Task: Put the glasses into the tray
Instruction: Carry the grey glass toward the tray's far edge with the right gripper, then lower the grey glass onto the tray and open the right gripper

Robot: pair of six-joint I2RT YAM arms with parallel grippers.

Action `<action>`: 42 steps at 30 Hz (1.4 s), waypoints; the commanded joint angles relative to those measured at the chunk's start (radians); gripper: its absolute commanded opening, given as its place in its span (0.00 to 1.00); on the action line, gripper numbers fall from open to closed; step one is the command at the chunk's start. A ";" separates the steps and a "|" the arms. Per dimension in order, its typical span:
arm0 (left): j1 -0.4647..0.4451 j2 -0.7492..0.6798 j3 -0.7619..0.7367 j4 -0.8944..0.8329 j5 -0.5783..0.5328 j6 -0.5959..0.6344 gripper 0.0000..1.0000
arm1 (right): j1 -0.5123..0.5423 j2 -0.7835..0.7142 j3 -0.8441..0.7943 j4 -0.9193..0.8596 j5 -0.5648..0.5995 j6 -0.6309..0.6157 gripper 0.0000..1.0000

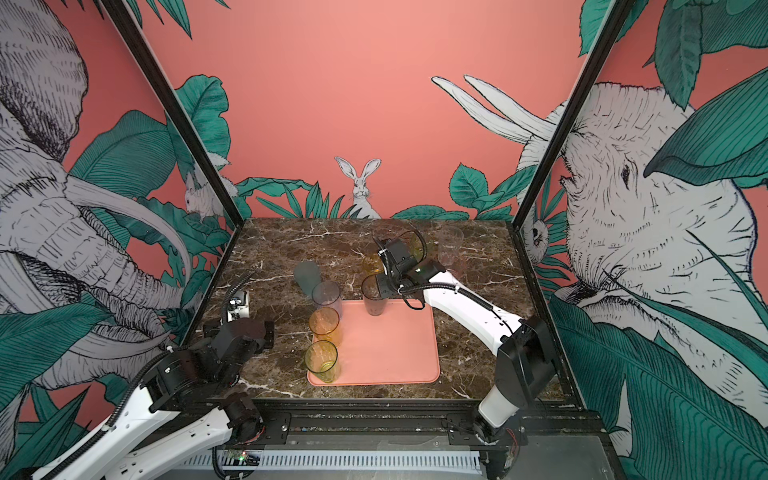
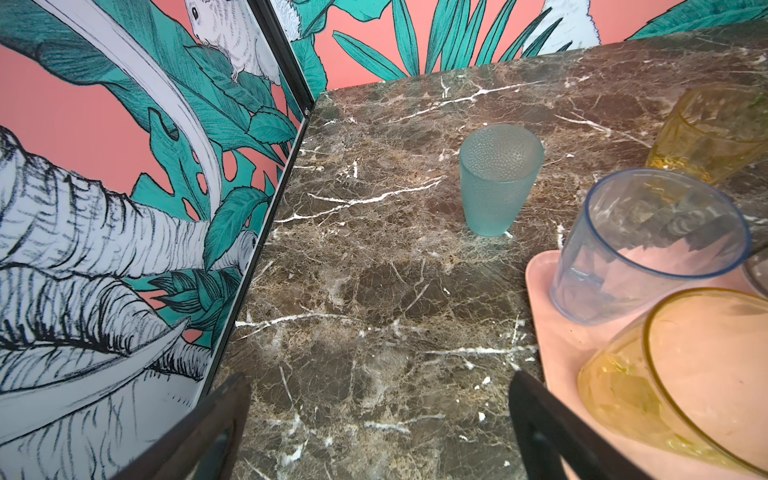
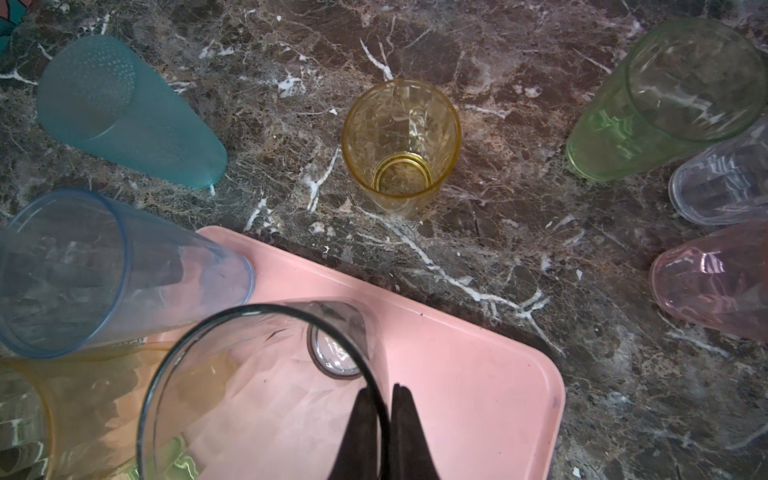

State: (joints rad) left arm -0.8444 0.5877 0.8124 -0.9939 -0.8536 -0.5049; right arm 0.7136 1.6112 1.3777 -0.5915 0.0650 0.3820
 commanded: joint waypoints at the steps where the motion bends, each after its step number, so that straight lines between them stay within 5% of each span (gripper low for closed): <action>1: 0.004 0.000 -0.015 0.008 -0.010 -0.020 0.98 | 0.007 0.023 -0.002 0.042 -0.001 0.009 0.00; 42: 0.005 0.007 -0.016 0.013 -0.009 -0.016 0.98 | 0.009 0.084 -0.018 0.053 0.025 0.001 0.00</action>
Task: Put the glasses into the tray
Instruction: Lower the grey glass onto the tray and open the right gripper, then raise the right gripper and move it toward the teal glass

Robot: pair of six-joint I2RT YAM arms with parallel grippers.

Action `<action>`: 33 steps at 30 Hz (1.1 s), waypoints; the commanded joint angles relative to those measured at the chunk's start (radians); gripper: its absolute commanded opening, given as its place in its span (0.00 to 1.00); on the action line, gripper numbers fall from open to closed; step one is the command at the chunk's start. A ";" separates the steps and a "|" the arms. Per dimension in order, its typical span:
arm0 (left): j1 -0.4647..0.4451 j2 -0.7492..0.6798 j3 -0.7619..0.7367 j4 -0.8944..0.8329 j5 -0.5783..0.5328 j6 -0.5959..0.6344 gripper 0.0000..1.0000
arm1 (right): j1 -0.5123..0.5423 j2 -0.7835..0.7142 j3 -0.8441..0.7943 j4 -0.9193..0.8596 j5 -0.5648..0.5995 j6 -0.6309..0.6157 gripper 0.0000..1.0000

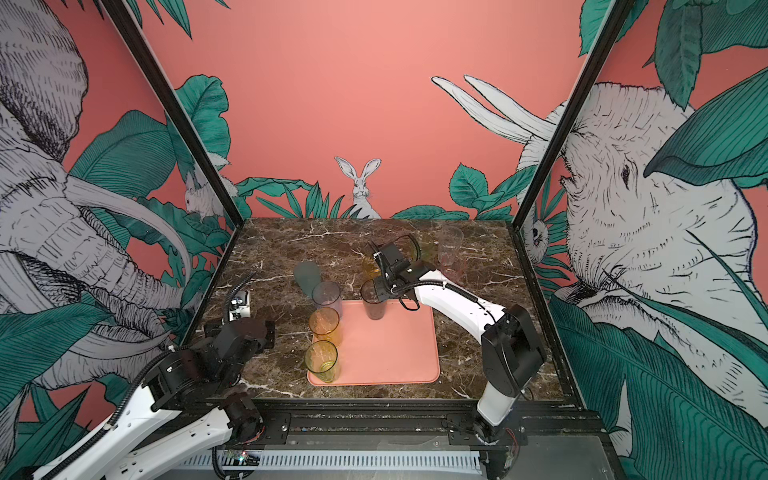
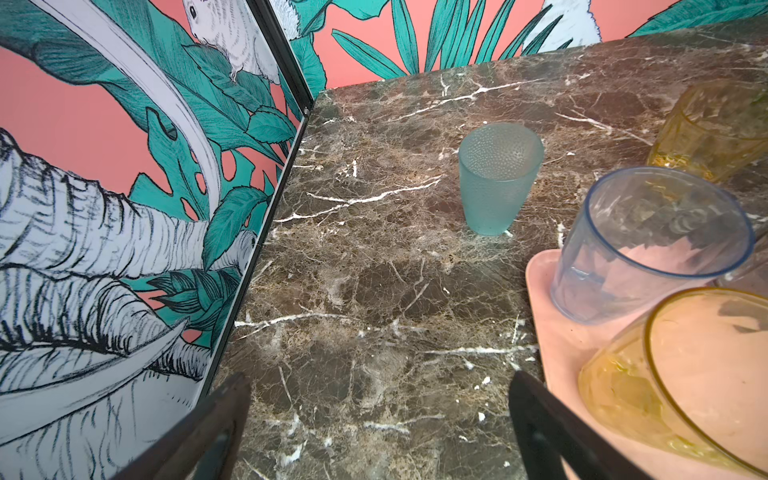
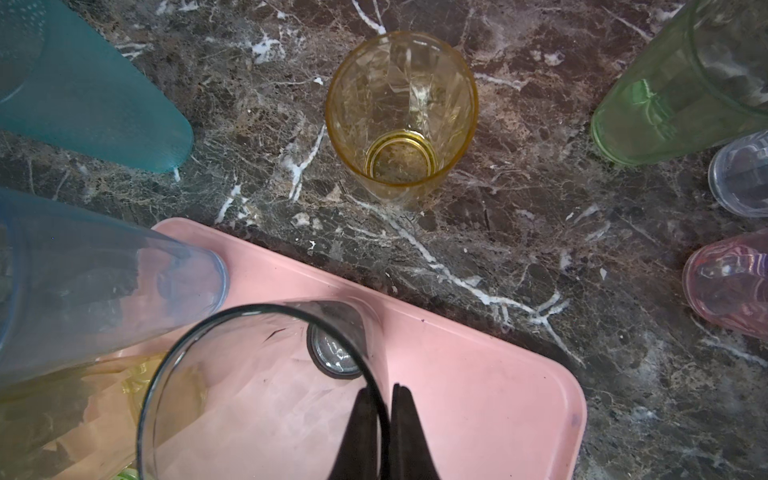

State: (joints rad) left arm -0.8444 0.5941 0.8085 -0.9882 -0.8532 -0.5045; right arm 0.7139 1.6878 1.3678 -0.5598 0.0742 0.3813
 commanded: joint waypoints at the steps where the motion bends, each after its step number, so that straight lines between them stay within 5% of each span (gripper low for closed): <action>1: 0.005 0.000 -0.013 0.007 -0.009 -0.016 0.98 | 0.007 0.010 -0.009 0.020 0.016 0.002 0.00; 6: 0.005 -0.002 -0.013 0.005 -0.009 -0.016 0.98 | 0.008 0.011 -0.008 0.022 0.015 0.004 0.02; 13: 0.005 -0.001 -0.013 0.006 -0.010 -0.016 0.98 | 0.008 0.002 -0.002 0.010 0.016 0.010 0.24; 20: 0.005 -0.002 -0.011 0.005 -0.010 -0.016 0.98 | 0.009 -0.010 0.036 -0.028 0.026 0.004 0.37; 33: 0.005 -0.016 -0.012 0.003 -0.017 -0.017 0.98 | 0.016 -0.011 0.179 -0.099 0.019 -0.013 0.47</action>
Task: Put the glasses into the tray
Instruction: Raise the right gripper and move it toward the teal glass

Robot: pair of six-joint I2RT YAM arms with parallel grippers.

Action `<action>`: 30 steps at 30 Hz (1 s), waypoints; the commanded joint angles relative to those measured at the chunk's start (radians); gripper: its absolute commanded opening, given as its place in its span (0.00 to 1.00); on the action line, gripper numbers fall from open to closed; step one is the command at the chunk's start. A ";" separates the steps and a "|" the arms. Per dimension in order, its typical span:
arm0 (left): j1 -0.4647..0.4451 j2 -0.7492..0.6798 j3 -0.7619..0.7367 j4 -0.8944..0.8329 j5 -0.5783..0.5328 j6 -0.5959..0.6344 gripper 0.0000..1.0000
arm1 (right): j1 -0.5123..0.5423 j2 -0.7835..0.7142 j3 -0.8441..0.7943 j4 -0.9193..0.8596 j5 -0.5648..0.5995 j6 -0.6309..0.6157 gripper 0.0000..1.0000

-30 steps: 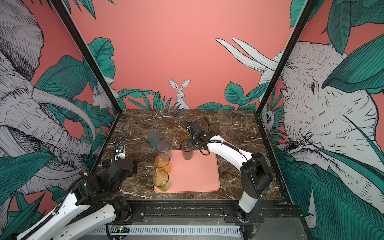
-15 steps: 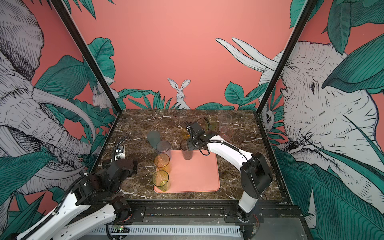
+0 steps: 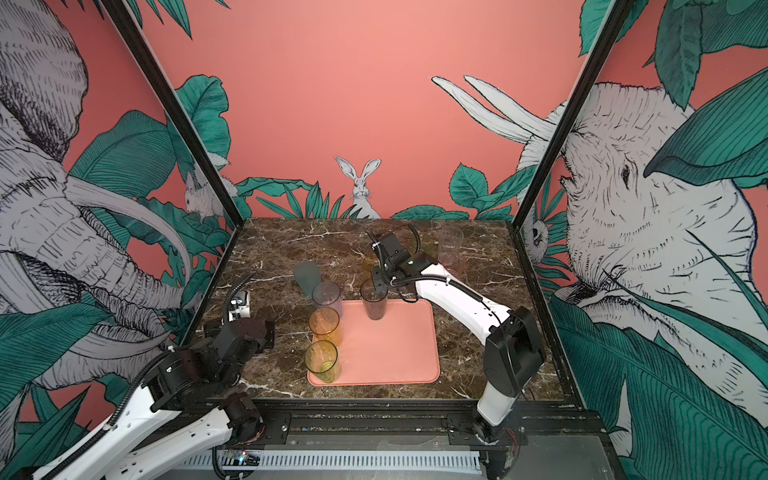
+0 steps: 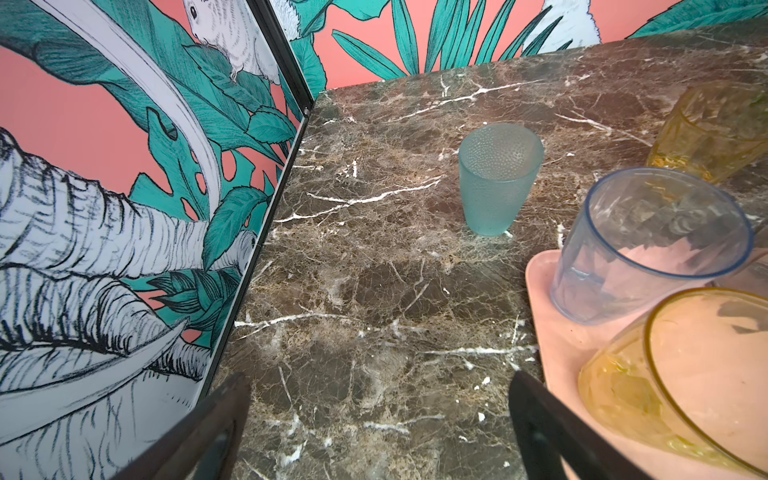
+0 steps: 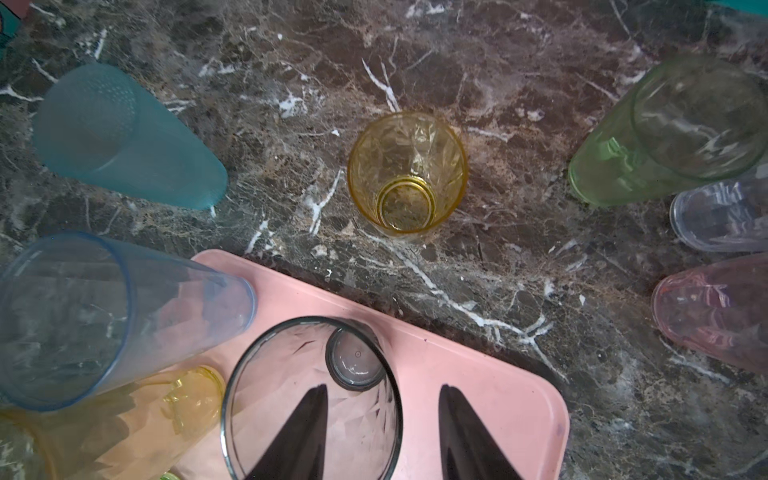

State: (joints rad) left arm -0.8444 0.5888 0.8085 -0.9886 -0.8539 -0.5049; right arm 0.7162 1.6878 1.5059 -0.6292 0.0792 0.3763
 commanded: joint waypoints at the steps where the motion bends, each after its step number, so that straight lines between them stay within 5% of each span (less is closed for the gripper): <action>1: 0.005 -0.014 -0.011 0.005 -0.016 -0.017 0.98 | 0.015 -0.008 0.056 -0.029 0.012 -0.009 0.47; 22: 0.005 -0.027 -0.015 -0.002 -0.016 -0.025 0.98 | 0.095 0.312 0.514 -0.098 -0.052 -0.016 0.61; 30: 0.005 -0.027 -0.014 -0.005 -0.018 -0.026 0.97 | 0.124 0.539 0.834 -0.257 -0.106 -0.017 0.68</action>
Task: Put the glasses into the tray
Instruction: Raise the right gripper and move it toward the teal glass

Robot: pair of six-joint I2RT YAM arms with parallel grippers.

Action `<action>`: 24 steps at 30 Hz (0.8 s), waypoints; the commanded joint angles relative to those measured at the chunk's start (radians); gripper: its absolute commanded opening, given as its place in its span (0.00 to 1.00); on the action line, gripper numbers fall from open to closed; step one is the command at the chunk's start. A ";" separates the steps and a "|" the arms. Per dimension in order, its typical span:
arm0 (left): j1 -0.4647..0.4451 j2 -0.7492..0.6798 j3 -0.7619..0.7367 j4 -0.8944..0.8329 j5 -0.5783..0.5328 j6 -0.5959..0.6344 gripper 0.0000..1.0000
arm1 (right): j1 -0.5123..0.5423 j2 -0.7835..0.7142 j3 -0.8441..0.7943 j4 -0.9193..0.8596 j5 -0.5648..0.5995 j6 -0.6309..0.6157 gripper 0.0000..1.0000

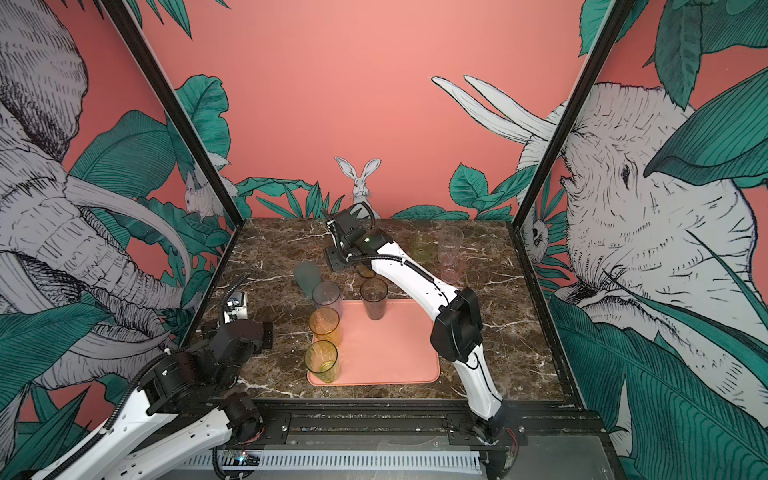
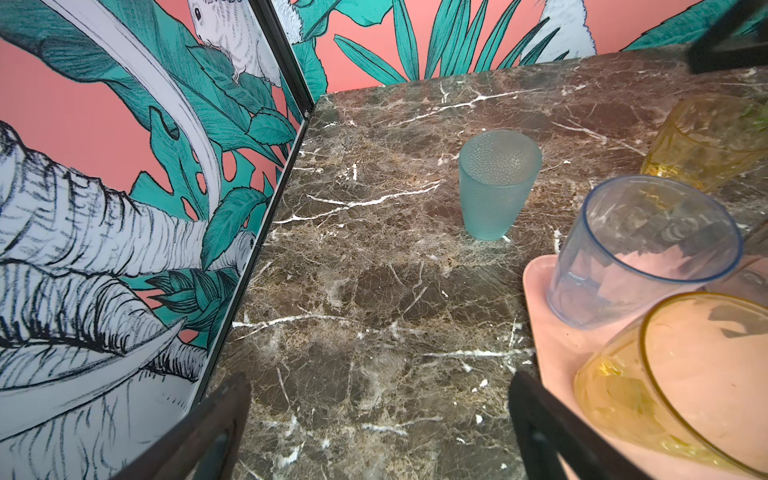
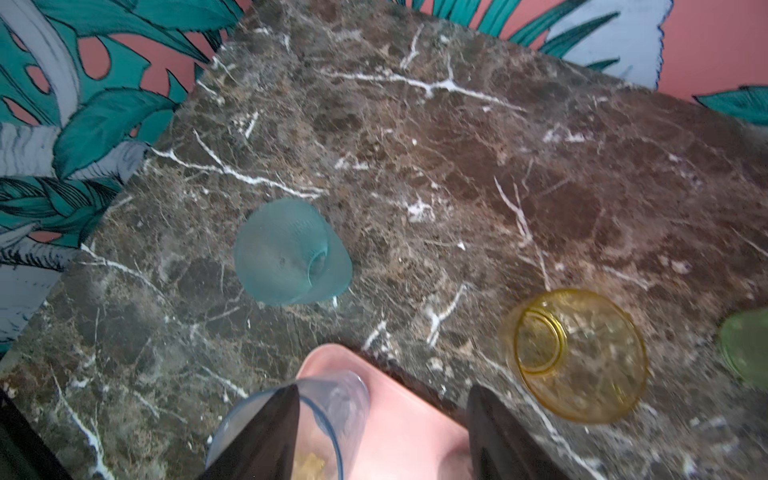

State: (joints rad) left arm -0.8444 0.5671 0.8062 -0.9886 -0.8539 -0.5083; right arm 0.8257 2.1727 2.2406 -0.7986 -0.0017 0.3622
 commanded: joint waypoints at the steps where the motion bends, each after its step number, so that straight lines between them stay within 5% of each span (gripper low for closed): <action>1: 0.005 -0.003 -0.012 -0.005 -0.017 -0.022 0.97 | 0.016 0.083 0.146 -0.117 -0.032 -0.003 0.69; 5: 0.005 -0.001 -0.012 -0.007 -0.020 -0.022 0.97 | 0.023 0.192 0.315 -0.200 -0.039 0.004 0.81; 24: 0.005 0.005 -0.013 -0.007 -0.025 -0.025 0.97 | 0.028 0.357 0.434 -0.087 -0.027 0.129 0.84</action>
State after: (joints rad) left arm -0.8444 0.5690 0.8028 -0.9890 -0.8547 -0.5129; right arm 0.8448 2.5046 2.6507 -0.9169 -0.0341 0.4610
